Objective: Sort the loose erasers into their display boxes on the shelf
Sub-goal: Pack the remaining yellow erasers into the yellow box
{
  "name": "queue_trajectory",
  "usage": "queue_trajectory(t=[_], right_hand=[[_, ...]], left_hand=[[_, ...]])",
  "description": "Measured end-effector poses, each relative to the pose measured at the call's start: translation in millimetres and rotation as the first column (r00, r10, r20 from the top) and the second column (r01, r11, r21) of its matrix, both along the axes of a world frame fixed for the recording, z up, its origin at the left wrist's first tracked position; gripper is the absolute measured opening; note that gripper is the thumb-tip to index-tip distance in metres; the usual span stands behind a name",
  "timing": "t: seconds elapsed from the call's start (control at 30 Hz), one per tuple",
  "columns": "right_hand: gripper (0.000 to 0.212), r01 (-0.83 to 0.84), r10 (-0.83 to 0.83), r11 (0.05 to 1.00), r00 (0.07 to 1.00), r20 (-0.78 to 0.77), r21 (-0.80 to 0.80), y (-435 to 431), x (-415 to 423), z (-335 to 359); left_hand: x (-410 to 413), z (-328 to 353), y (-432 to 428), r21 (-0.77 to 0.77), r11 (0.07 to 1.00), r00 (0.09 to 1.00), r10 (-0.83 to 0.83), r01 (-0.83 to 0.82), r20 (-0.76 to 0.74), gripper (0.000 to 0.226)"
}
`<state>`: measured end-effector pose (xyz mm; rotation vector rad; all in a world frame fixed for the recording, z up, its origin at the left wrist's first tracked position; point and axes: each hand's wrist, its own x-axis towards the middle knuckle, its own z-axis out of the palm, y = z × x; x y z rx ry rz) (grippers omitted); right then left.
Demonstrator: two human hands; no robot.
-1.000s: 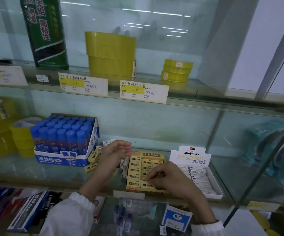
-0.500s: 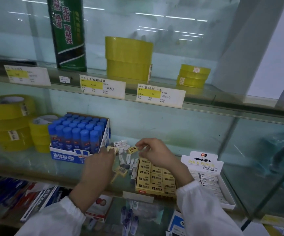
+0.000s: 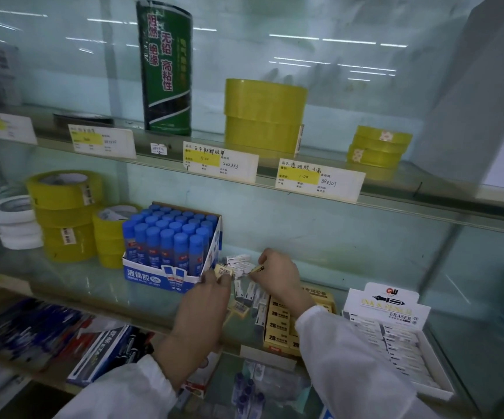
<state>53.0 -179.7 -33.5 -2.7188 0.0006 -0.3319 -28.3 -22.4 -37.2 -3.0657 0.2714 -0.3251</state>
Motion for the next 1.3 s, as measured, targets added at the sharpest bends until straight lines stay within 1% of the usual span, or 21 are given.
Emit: queue_trajectory(t=[0.07, 0.13, 0.17, 0.23, 0.27, 0.3, 0.33, 0.37, 0.4, 0.47, 0.53, 0.63, 0.77, 0.97, 1.03, 1.13, 1.17, 1.2, 1.23, 1.27, 1.3], right_hand=[[0.036, 0.004, -0.006, 0.988, 1.0, 0.014, 0.157, -5.1, 1.4, 1.7], [0.033, -0.022, 0.024, 0.909, 1.0, 0.0, 0.417, -9.0, 1.3, 7.1], [0.028, -0.032, 0.058, 0.799, 0.998, -0.024, 0.6, -9.6, -0.2, 11.1], [0.022, 0.018, 0.18, 0.42, 0.978, -0.103, 0.908, -9.2, -5.3, 21.7], [0.022, 0.067, 0.266, 0.222, 0.956, -0.127, 0.973, -9.1, -7.5, 26.5], [0.02, 0.119, 0.333, 0.091, 0.932, -0.143, 0.989, -10.1, -8.3, 29.7], [0.016, 0.141, 0.383, 0.06, 0.911, -0.153, 0.988, -11.5, -9.4, 32.4], [0.009, 0.115, 0.411, 0.141, 0.897, -0.164, 0.983, -12.9, -8.0, 33.2], [0.006, 0.029, 0.414, 0.326, 0.894, -0.17, 0.945, -13.3, -7.0, 33.0], [0.005, -0.195, 0.379, 0.736, 0.912, -0.155, 0.648, -11.1, -5.4, 29.3], [0.026, -0.357, 0.417, 0.869, 0.901, -0.12, 0.342, -4.6, 1.9, 21.7], [0.045, -0.462, 0.475, 0.878, 0.872, -0.116, 0.128, 9.4, 8.6, 14.8], [0.048, -0.504, 0.498, 0.855, 0.863, -0.077, -0.123, 20.7, 13.2, 11.6], [0.041, -0.543, 0.552, 0.814, 0.834, -0.018, -0.204, 26.5, 16.8, 13.5], [0.04, -0.54, 0.541, 0.835, 0.841, -0.02, -0.106, 22.6, 14.7, 15.6], [0.037, -0.412, 0.471, 0.815, 0.881, -0.052, 0.407, 14.0, 11.3, 16.7], [0.034, -0.327, 0.441, 0.739, 0.895, -0.057, 0.59, 10.1, 11.1, 18.1], [0.031, -0.244, 0.429, 0.61, 0.902, -0.055, 0.754, 5.2, 10.7, 20.6], [0.027, -0.166, 0.445, 0.423, 0.894, -0.044, 0.891, 0.4, 10.7, 23.6], [0.024, -0.077, 0.486, 0.2, 0.873, -0.031, 0.977, -4.2, 10.0, 27.4], [0.022, 0.034, 0.528, -0.006, 0.849, -0.025, 0.999, -8.9, 7.3, 31.6]], left_hand=[[3.9, 3.4, -0.8, 0.059, 0.998, 0.999, -0.032, 0.033, -0.014, 0.05], [7.9, 6.9, -2.7, 0.104, 0.993, 0.998, -0.054, 0.056, -0.025, 0.049], [9.2, 7.6, -4.0, 0.123, 0.991, 0.998, -0.053, 0.056, -0.03, 0.048], [9.6, 7.2, -7.2, 0.158, 0.986, 0.999, -0.041, 0.045, -0.03, 0.045], [9.3, 6.3, -7.9, 0.164, 0.986, 0.999, -0.035, 0.04, -0.033, 0.045], [9.3, 4.7, -8.2, 0.158, 0.987, 0.999, -0.032, 0.037, -0.039, 0.045], [9.1, 3.5, -7.8, 0.144, 0.989, 0.998, -0.03, 0.036, -0.046, 0.046], [9.2, 2.5, -6.3, 0.123, 0.992, 0.998, -0.03, 0.036, -0.052, 0.048], [9.3, 2.2, -4.4, 0.094, 0.995, 0.998, -0.032, 0.037, -0.056, 0.049], [9.1, 2.2, 0.0, 0.043, 0.998, 0.997, -0.041, 0.043, -0.058, 0.052], [7.8, 4.8, 3.6, 0.044, 0.997, 0.997, -0.055, 0.058, -0.056, 0.051], [7.9, 7.0, 7.7, 0.069, 0.994, 0.996, -0.075, 0.079, -0.053, 0.05], [8.1, 6.7, 13.3, 0.034, 0.998, 0.997, -0.058, 0.06, -0.052, 0.043], [9.4, 3.2, 14.0, 0.046, 0.995, 0.996, -0.084, 0.084, -0.006, 0.038], [9.4, 1.7, 15.8, 0.011, 0.994, 0.994, -0.113, 0.113, -0.003, 0.039], [13.6, -5.0, 24.4, -0.26, 0.951, 0.986, -0.16, 0.166, 0.043, 0.035], [14.6, -6.8, 26.8, -0.453, 0.876, 0.986, -0.157, 0.164, 0.053, 0.03], [13.3, -5.3, 26.8, -0.684, 0.719, 0.989, -0.149, 0.12, 0.016, 0.025], [10.7, -1.5, 25.0, -0.896, 0.443, 0.982, -0.175, 0.012, -0.073, 0.022], [9.2, 3.3, 22.6, -0.984, 0.098, 0.953, -0.252, -0.147, -0.168, 0.023], [7.4, 9.7, 19.8, -0.928, -0.209, 0.906, -0.362, -0.307, -0.218, 0.025]])
